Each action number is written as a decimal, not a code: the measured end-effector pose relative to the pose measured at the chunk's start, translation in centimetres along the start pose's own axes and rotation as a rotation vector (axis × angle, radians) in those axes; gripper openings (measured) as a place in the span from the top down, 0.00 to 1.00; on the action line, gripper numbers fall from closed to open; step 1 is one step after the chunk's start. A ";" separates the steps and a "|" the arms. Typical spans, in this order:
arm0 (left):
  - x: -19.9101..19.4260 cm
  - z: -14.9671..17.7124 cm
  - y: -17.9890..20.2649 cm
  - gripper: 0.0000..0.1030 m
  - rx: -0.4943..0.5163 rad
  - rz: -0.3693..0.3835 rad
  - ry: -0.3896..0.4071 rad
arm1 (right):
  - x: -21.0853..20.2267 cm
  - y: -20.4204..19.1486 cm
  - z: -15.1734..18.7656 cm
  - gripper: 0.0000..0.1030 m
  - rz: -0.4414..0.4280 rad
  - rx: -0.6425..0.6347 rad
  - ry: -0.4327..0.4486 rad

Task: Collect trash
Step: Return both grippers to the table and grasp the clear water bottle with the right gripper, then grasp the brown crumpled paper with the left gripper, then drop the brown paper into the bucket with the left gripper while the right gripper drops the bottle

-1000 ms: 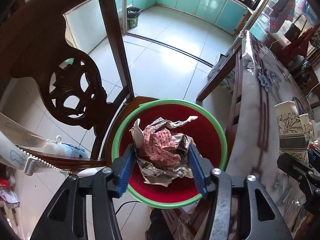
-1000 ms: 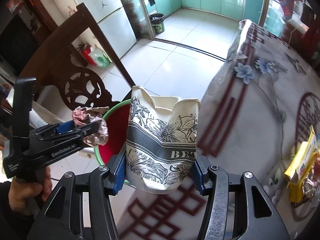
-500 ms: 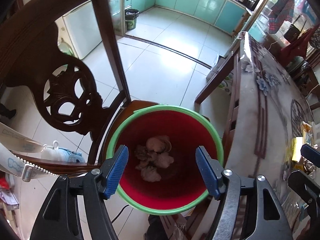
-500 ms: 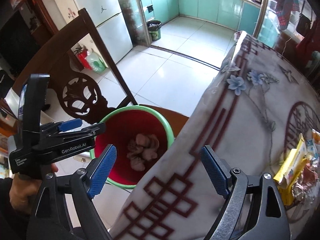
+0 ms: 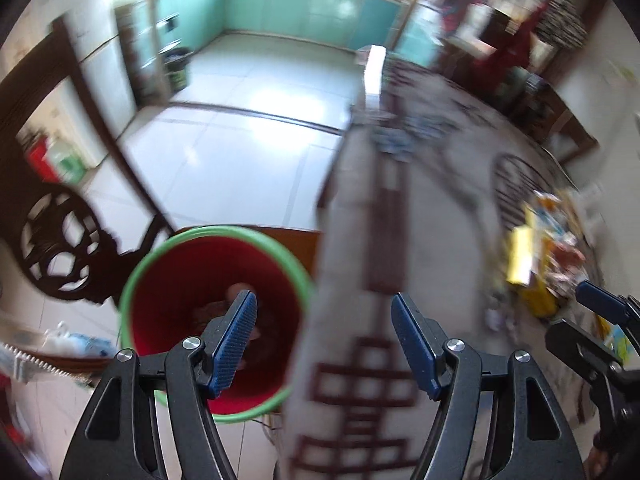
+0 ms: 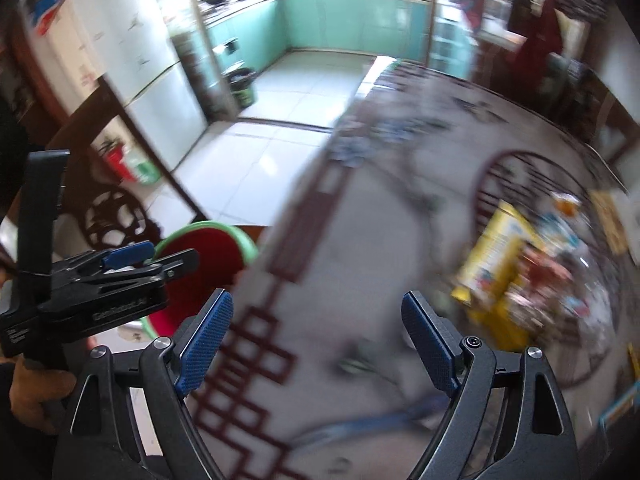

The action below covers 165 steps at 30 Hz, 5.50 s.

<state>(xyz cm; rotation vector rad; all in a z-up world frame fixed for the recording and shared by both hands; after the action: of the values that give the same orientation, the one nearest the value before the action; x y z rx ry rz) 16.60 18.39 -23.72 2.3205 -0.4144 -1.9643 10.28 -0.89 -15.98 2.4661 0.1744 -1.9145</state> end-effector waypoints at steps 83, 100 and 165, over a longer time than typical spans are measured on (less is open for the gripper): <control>3.7 -0.8 33.8 0.76 0.281 0.058 0.026 | -5.6 29.7 10.8 0.48 -0.052 0.295 0.104; -5.9 2.4 28.5 0.76 0.276 0.015 0.221 | -9.3 23.0 7.2 0.48 0.066 0.206 0.238; -6.3 0.7 -5.6 0.76 -0.103 -0.079 0.192 | -1.5 -4.3 -3.2 0.48 0.010 -0.141 0.120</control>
<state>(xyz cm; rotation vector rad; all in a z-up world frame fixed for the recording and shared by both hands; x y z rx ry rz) 15.89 25.49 -19.07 2.4644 -0.2050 -1.7265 12.60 3.51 -13.50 2.4834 0.2874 -1.6875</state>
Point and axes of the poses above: each gripper's, at about its wrist camera, not at the fingertips, and x roughly the way its jaws point, y to its right, z to its underside, the point moved 2 cm from there along x, roughly the way its jaws point, and after that the axes turned 15 degrees about -y, right-handed, at the moved point
